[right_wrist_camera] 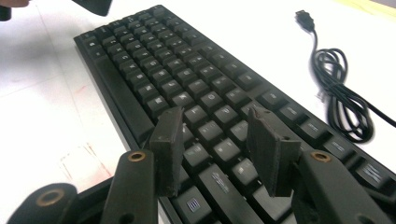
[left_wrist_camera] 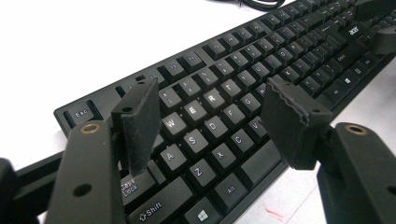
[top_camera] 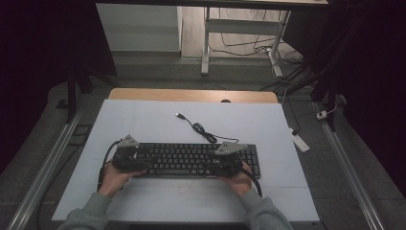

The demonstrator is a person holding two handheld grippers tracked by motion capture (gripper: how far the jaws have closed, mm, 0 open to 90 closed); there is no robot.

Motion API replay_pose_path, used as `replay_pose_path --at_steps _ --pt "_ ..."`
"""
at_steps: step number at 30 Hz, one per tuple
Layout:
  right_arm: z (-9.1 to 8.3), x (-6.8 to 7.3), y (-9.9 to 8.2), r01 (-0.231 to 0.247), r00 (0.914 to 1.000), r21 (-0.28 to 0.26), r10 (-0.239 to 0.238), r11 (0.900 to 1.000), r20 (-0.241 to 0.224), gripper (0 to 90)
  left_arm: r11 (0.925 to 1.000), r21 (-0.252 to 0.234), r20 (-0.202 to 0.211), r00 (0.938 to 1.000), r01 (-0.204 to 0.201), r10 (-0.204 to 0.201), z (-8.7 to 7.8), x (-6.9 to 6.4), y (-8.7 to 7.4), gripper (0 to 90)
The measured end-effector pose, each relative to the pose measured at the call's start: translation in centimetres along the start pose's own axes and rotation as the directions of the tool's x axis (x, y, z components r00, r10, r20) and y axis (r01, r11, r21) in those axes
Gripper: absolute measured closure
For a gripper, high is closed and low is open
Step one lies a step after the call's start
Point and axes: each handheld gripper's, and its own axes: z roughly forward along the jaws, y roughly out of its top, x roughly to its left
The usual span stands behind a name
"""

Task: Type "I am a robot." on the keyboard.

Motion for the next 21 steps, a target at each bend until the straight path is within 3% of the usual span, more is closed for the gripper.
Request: replay_pose_path --at_steps 6,15,21 --pt "0.8 0.8 0.6 0.022 0.9994 0.007 -0.022 0.9997 -0.027 65.6 1.0 0.005 0.002 1.0 -0.003 0.003 0.0 0.0 0.0 37.0" --pt "2.1 1.7 1.5 0.047 0.9954 0.041 -0.043 0.9981 -0.086 88.1 0.9999 0.011 0.001 1.0 -0.003 0.003 0.2 0.0 0.0 36.8" --pt "3.1 2.3 1.9 0.066 0.9932 0.066 -0.059 0.9956 -0.1 89.6 0.9999 0.012 0.001 1.0 -0.005 0.005 0.2 0.0 0.0 36.7"
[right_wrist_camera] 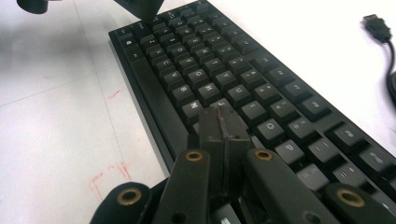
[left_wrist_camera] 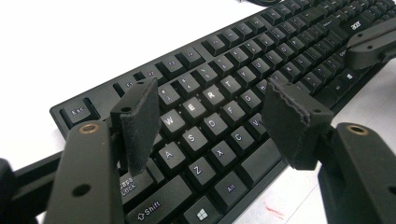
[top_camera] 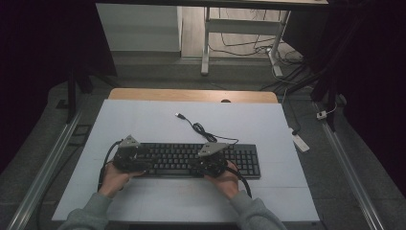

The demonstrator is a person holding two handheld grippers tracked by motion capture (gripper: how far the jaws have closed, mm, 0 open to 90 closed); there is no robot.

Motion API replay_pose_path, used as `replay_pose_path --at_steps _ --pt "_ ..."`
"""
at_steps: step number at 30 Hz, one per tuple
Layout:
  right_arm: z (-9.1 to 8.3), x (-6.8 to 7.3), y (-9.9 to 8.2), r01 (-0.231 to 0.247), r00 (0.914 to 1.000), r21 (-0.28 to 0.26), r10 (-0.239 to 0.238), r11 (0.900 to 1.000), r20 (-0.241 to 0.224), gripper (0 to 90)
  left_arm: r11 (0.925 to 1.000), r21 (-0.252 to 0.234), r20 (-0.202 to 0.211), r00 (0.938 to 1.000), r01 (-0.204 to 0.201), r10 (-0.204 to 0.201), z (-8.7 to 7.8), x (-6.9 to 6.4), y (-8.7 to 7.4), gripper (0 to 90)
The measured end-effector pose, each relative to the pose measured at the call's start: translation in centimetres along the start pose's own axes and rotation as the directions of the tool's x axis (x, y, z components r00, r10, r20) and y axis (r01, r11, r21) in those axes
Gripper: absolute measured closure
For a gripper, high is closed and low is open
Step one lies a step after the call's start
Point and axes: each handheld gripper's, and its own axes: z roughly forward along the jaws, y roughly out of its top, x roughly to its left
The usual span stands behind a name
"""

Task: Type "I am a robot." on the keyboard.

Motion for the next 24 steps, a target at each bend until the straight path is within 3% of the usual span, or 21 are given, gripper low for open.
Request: replay_pose_path --at_steps 12,24 --pt "2.5 0.2 0.7 -0.006 0.9999 0.043 0.005 0.9991 0.014 89.5 1.0 0.004 -0.01 0.9999 0.0 0.0 0.0 0.0 0.0 35.2" --pt "3.5 0.5 0.7 0.01 0.9997 0.076 -0.011 0.9971 0.022 89.4 0.9999 0.012 -0.008 1.0 -0.001 0.001 0.1 0.0 0.0 34.2"
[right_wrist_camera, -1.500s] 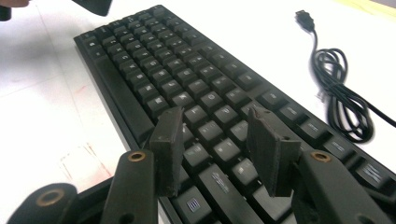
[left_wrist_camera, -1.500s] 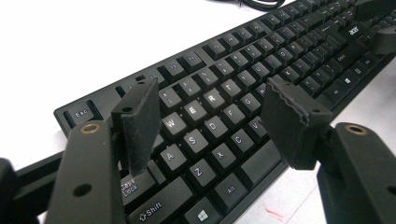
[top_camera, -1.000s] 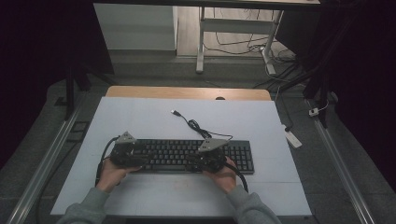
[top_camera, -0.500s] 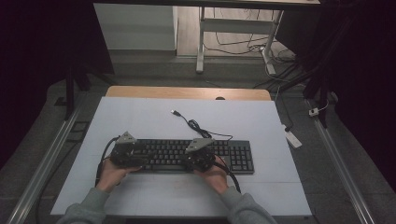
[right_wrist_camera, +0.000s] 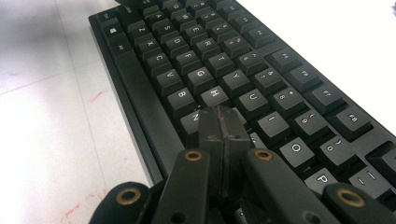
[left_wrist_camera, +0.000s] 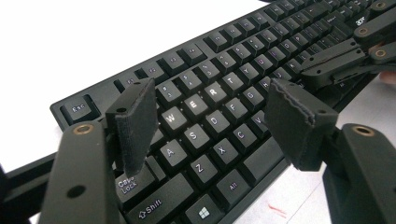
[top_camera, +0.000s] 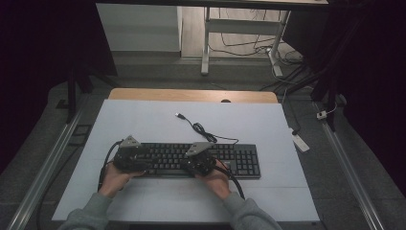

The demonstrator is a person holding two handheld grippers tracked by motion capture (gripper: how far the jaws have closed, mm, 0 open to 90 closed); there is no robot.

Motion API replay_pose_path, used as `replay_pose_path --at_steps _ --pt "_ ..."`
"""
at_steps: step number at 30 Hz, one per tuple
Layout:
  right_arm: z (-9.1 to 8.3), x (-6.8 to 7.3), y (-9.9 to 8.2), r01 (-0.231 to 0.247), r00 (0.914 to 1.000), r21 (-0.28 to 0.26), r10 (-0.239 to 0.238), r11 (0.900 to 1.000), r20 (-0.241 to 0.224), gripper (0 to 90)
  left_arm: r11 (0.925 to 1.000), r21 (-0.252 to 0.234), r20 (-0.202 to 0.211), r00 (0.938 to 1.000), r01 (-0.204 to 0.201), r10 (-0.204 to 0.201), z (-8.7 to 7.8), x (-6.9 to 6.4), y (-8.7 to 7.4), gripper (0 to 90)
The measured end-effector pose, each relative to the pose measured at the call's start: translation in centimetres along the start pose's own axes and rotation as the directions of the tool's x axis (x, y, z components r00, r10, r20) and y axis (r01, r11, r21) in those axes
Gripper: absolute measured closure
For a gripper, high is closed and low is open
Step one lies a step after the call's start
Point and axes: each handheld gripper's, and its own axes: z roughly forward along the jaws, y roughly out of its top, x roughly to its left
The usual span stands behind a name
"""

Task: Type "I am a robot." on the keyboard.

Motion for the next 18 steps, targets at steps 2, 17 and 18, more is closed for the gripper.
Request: replay_pose_path --at_steps 2,17,18 --pt "0.07 -0.01 -0.01 0.0 1.0 -0.001 0.0 1.0 0.003 89.5 1.0 0.001 0.001 1.0 0.0 0.0 0.0 0.02 0.0 34.2" --pt "0.34 0.07 -0.08 0.004 1.0 0.009 -0.004 1.0 0.007 89.6 1.0 0.006 -0.001 1.0 -0.006 0.006 0.1 -0.07 -0.02 34.0" --pt "0.31 0.08 -0.05 0.006 1.0 0.007 -0.006 1.0 0.006 89.6 1.0 0.006 -0.001 1.0 -0.006 0.006 0.11 -0.07 -0.02 33.9"
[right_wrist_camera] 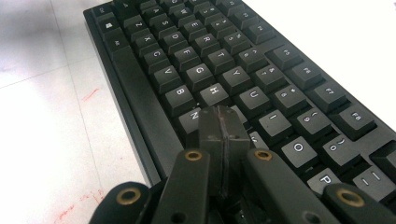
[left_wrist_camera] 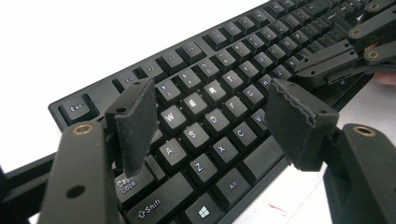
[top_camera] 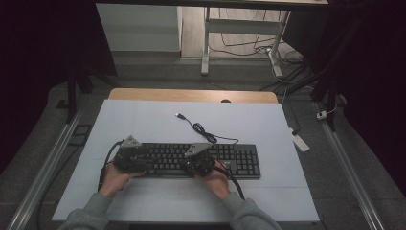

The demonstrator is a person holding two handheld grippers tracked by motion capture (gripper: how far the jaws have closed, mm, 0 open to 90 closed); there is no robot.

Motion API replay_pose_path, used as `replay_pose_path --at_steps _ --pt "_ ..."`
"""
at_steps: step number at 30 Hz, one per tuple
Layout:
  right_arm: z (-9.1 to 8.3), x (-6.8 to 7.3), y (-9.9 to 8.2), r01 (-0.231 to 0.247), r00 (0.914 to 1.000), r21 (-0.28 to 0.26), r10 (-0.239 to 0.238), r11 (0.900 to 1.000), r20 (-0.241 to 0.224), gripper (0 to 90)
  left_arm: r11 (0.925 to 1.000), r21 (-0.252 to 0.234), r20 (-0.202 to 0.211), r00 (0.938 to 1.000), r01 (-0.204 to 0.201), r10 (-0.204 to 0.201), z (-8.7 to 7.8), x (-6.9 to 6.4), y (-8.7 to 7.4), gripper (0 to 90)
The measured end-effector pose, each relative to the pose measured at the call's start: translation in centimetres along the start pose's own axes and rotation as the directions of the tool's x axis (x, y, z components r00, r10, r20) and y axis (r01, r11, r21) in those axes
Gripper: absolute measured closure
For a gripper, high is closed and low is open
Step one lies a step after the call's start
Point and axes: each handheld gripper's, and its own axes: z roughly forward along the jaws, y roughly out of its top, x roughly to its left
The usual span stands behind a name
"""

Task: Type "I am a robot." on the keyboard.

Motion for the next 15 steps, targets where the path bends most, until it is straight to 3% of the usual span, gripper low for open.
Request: replay_pose_path --at_steps 15 --pt "-2.4 -0.9 -0.4 -0.035 0.9991 -0.07 0.037 0.9969 0.023 89.5 1.0 -0.003 -0.004 1.0 0.0 0.0 -0.2 0.1 0.0 33.9"
